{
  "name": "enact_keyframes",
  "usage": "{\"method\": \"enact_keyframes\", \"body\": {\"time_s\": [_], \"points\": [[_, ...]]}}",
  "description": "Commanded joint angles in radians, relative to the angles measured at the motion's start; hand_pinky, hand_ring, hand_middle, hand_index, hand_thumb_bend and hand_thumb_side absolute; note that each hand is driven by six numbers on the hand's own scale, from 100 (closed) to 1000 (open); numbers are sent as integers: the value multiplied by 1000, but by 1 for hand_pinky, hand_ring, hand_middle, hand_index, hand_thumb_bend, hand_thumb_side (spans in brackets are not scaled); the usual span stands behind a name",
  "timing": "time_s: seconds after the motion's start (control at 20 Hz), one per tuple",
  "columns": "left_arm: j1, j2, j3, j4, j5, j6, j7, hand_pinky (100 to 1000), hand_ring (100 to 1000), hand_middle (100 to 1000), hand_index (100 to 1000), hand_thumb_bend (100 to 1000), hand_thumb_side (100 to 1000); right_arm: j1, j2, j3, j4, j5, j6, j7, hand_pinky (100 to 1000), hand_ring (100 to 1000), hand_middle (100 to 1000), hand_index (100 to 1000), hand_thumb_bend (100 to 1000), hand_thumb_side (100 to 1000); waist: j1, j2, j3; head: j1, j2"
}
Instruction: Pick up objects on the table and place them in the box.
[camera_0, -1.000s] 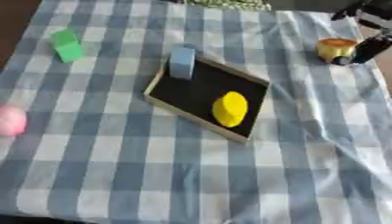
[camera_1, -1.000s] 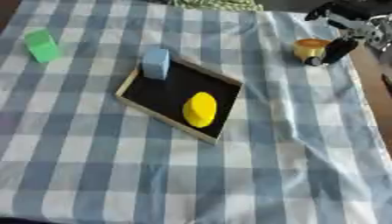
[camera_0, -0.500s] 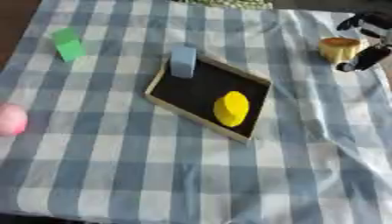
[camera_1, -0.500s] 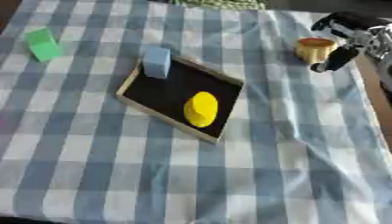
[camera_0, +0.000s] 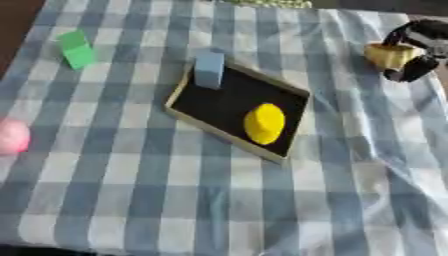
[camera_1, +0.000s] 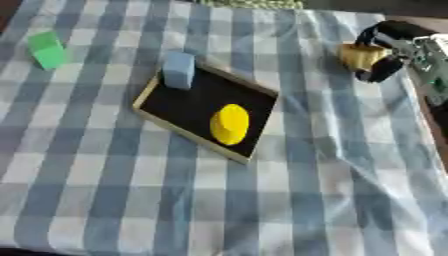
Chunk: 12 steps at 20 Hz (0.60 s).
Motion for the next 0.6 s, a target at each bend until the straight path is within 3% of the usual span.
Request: {"method": "enact_keyframes", "body": {"time_s": [0.05, 0.35, 0.5, 0.6], "points": [[-7, 13, 5, -15, -1, 0, -3, 905, 807, 768, 856, 100, 647, -17, -25, -4, -12, 7, 13, -52, 786, 766, 606, 718, 307, 100, 13, -4, 0, -1, -13], [-6, 10, 5, -15, 1, 1, -5, 906, 805, 766, 855, 100, 651, -9, -17, 3, 0, 63, 24, -191, 752, 711, 528, 663, 296, 100, 14, -6, 1, -2, -12], [-5, 11, 6, -15, 0, 0, -4, 906, 804, 765, 855, 100, 650, 9, -32, -4, -38, 30, 25, -207, 750, 712, 518, 657, 298, 100, 14, -6, 0, 0, -11], [-4, 12, 8, -15, 0, 1, -3, 906, 804, 764, 855, 100, 651, 31, -58, -9, -112, -15, 29, -208, 749, 712, 511, 653, 296, 100, 13, -5, -1, 3, -10]]}}
